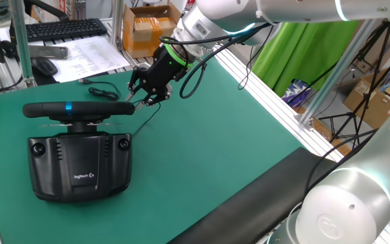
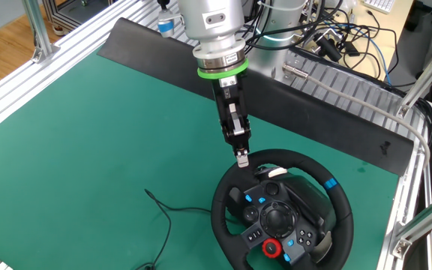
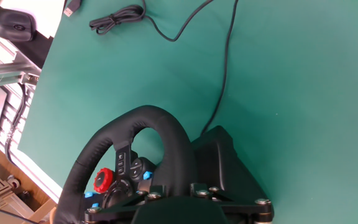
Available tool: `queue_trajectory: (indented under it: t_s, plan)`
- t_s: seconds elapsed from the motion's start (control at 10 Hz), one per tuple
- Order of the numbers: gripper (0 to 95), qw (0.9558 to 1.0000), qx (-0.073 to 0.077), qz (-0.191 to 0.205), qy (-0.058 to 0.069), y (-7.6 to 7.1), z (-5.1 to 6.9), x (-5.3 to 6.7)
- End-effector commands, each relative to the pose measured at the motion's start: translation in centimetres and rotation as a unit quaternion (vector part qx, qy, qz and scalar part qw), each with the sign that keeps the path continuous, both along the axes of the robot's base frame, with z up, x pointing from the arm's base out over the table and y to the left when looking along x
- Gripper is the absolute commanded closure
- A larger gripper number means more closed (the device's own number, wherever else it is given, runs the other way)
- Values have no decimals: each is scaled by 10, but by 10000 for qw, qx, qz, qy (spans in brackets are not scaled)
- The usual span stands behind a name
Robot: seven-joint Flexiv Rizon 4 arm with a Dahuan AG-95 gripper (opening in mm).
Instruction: Rotate the steering wheel 90 degrees clockwise
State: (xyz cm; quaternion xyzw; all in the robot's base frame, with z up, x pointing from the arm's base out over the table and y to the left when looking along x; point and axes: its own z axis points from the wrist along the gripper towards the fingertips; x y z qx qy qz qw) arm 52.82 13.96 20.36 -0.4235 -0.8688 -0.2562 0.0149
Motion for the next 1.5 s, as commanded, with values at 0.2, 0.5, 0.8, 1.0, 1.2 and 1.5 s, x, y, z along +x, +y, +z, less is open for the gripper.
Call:
queue_trajectory:
  t_s: [0.2, 0.5, 0.8, 1.0, 1.2, 1.5]
  plan:
    - [380, 10000, 65, -16, -4, 3, -9, 2]
    - [380, 10000, 80, -51, -2, 5, -14, 2]
    - [380, 9996, 237, -128, 19, 6, -20, 3]
    - [380, 9993, 338, -135, 22, 6, -23, 3]
    - [380, 9991, 391, -137, 8, 7, -30, 6]
    - [570, 9990, 416, -140, -19, 8, -35, 7]
